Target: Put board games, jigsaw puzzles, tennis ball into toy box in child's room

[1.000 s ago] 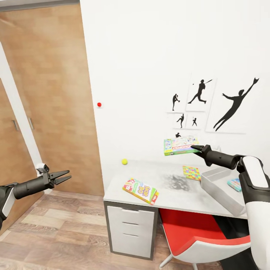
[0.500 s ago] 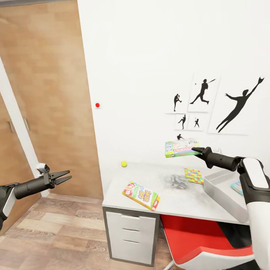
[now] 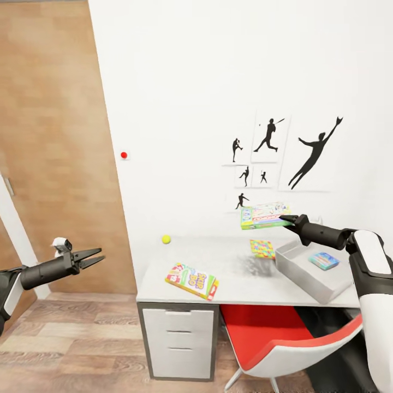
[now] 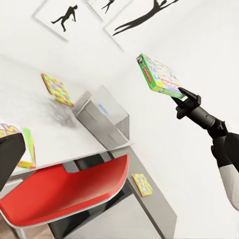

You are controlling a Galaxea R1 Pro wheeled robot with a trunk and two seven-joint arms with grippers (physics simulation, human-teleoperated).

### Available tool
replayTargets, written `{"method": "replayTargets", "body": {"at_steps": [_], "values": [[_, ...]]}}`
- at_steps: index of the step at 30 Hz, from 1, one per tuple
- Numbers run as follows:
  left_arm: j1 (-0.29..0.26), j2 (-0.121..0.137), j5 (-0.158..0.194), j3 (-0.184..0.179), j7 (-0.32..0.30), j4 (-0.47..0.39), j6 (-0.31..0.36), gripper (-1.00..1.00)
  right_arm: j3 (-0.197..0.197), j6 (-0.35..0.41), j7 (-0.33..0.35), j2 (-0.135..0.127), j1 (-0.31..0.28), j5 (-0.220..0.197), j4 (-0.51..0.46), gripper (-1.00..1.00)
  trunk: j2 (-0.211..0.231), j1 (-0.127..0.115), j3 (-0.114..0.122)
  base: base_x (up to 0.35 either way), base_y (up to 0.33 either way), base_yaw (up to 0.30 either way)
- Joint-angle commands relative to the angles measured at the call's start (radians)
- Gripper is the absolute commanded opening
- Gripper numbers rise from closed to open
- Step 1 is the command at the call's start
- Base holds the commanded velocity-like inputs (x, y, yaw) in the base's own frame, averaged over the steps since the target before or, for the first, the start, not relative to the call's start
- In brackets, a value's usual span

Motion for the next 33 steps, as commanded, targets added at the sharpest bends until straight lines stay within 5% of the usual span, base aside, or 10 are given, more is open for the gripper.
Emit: {"method": "replayTargets", "body": {"at_steps": [1, 29, 33], "values": [[0.0, 0.0, 0.001, 0.0, -0.003, 0.0, 0.011, 1.0, -0.002, 0.002, -0.01, 0.0, -0.001, -0.016, 0.002, -1.0, -0.001, 0.0, 0.0, 0.052, 0.002, -0.231], [0.0, 0.001, 0.0, -0.001, -0.004, 0.0, 0.007, 1.0, -0.02, -0.005, -0.015, 0.011, -0.001, -0.005, 0.043, -1.0, -0.001, 0.0, 0.019, 0.05, 0.018, -0.275], [0.0, 0.001, 0.0, -0.002, -0.004, 0.0, 0.006, 1.0, -0.019, -0.023, -0.067, 0.017, -0.002, -0.003, 0.042, -1.0, -0.001, 0.0, 0.02, 0.077, 0.057, -0.102]]}}
